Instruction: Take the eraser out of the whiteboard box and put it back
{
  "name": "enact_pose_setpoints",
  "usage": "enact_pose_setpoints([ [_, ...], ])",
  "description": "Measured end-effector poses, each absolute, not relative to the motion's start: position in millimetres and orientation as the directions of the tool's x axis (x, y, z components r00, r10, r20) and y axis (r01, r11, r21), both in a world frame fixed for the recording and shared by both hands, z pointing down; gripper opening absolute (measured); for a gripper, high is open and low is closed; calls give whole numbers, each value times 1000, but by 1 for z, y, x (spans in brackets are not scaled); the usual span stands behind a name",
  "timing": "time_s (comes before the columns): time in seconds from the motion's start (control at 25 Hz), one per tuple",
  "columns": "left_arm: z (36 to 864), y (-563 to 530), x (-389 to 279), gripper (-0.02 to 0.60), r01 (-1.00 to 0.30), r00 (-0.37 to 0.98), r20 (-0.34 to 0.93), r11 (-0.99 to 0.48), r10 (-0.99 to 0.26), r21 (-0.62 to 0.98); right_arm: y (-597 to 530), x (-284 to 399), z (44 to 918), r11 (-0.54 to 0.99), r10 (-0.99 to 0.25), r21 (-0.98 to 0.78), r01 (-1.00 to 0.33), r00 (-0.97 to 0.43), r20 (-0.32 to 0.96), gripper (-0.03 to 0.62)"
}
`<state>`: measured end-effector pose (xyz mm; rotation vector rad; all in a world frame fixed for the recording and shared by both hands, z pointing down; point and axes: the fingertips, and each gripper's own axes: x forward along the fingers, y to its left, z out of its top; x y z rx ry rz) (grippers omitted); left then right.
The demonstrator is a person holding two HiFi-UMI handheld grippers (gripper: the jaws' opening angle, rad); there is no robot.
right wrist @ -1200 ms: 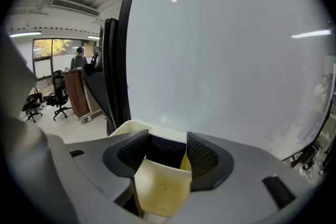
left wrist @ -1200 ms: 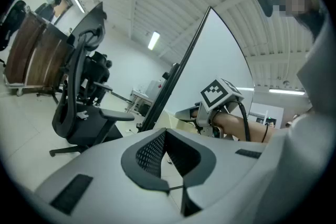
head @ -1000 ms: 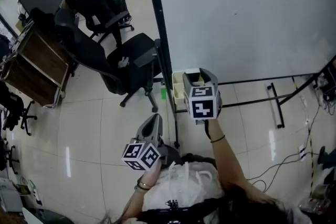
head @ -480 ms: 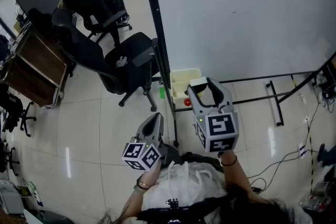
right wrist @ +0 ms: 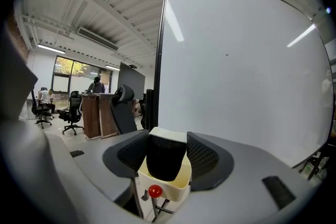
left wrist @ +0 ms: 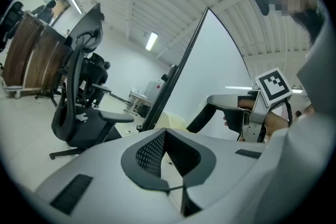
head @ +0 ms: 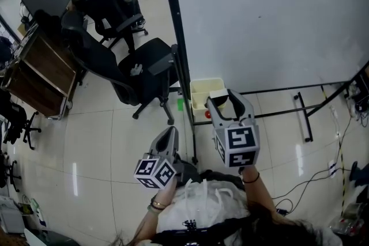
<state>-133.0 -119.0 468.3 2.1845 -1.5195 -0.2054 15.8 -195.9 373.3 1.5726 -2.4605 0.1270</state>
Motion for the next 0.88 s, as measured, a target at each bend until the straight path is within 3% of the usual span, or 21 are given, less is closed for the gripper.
enact_pose_setpoints([
  [0.24,465,-119,-132,-15,-845,376,133,-281,-917,454,-200,19,376,415,-892,46,-909,-396,218,262],
  [0.52,466,-121,-132,-15,-844,374,132,-278,-918,459,-230,4,461,428,-845,94,-899,-361,394,268],
  [0.8,467,-121,-135,-15,-850,359,140,-261,-923,458,-219,13,408,388,-907,46,-921,-372,197,285],
  [0.84,467,-120,-134,-15,-849,362,141,-263,-921,459,-213,17,394,390,-911,28,-920,-381,161,278],
  [0.88,468,-120,-133,-15,-848,365,144,-265,-920,459,-205,20,381,389,-915,11,-921,-385,123,223],
])
